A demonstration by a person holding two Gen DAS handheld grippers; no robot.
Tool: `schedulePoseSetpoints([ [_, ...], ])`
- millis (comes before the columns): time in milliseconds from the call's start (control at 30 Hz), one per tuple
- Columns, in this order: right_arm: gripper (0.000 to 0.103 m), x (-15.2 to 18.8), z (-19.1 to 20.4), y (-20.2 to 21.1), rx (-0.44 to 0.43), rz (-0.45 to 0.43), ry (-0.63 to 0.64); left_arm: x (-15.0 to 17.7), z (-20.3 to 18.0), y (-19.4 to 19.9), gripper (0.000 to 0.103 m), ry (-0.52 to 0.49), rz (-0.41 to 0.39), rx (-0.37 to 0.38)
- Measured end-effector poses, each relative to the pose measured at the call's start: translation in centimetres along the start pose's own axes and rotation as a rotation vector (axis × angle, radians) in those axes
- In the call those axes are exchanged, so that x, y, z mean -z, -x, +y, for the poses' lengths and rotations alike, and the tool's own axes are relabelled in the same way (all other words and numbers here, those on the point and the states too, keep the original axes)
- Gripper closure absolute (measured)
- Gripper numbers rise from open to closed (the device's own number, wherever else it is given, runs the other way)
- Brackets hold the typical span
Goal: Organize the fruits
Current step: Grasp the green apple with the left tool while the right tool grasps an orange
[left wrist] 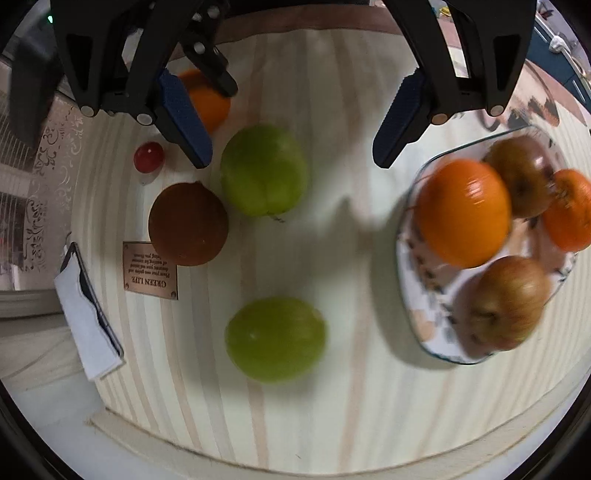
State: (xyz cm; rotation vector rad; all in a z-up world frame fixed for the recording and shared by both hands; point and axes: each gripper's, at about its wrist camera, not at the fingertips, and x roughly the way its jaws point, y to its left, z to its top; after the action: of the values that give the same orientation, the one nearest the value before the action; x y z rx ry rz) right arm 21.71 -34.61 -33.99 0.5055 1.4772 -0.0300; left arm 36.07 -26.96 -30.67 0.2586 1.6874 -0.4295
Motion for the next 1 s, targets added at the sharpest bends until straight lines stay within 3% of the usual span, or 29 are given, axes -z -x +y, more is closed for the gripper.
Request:
schedulePoseSetpoints([
  [100, 0.037, -0.3, -0.3, -0.1, -0.002, 0.008, -0.009, -0.3, -1.0, -0.9, 0.021, -0.032, -0.024, -0.028],
  [167, 0.037, -0.3, -0.5, 0.0, -0.001, 0.009, -0.007, -0.3, -1.3, -1.1, 0.044, -0.033, -0.047, 0.01],
  [200, 0.037, -0.4, -0.5, 0.0, 0.0, 0.011, -0.006, -0.2, -1.3, -1.1, 0.05, -0.023, -0.047, 0.048],
  [367, 0.037, -0.2, -0.4, -0.1, -0.008, 0.02, -0.004, 0.9, -1.1, -0.8, 0.05, -0.03, -0.083, -0.02],
  [567, 0.037, 0.4, -0.1, -0.1, -0.007, 0.042, 0.029, 5.1, 3.7, -0.2, 0.05, 0.05, -0.091, -0.068],
  [767, 0.037, 0.3, 1.2, -0.7, 0.006, 0.057, 0.07, 9.4, 7.8, -0.4, 0.05, 0.146, -0.079, -0.04],
  [1000, 0.037, -0.6, 3.3, -1.4, 0.027, 0.056, 0.111, 9.7, 10.5, -0.5, 0.049, 0.19, -0.09, 0.022],
])
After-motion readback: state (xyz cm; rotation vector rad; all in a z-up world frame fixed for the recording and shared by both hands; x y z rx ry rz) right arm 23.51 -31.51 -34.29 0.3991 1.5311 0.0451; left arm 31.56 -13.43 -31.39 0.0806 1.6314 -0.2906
